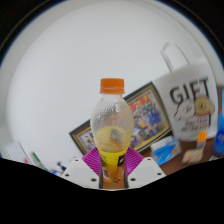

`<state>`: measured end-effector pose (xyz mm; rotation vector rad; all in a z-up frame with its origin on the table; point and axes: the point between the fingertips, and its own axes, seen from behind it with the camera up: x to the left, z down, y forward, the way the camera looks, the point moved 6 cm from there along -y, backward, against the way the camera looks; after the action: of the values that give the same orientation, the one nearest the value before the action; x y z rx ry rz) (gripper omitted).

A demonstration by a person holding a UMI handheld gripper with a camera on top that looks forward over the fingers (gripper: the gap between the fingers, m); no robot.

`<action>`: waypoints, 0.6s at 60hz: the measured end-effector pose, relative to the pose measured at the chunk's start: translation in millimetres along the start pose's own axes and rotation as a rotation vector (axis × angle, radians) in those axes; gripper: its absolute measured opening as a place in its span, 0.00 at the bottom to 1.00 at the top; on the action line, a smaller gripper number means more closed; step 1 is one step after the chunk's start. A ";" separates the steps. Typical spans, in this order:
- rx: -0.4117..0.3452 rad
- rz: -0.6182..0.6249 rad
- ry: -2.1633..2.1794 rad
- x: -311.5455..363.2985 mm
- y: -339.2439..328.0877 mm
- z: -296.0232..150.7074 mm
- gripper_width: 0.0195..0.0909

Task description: Pour water

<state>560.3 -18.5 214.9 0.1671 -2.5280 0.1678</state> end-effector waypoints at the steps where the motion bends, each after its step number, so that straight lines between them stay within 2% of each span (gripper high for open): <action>1: -0.005 0.018 -0.044 -6.5 -1.7 -3.2 0.11; 10: -0.002 0.178 -0.379 -86.7 -10.0 -8.3 0.11; 17: 0.076 0.259 -0.493 -141.1 -6.7 18.2 0.11; 28: 0.178 0.303 -0.545 -198.7 -5.3 79.2 0.11; 36: 0.206 0.322 -0.526 -221.3 -4.5 106.0 0.11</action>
<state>682.6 -21.4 2.2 -0.1379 -3.0455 0.5797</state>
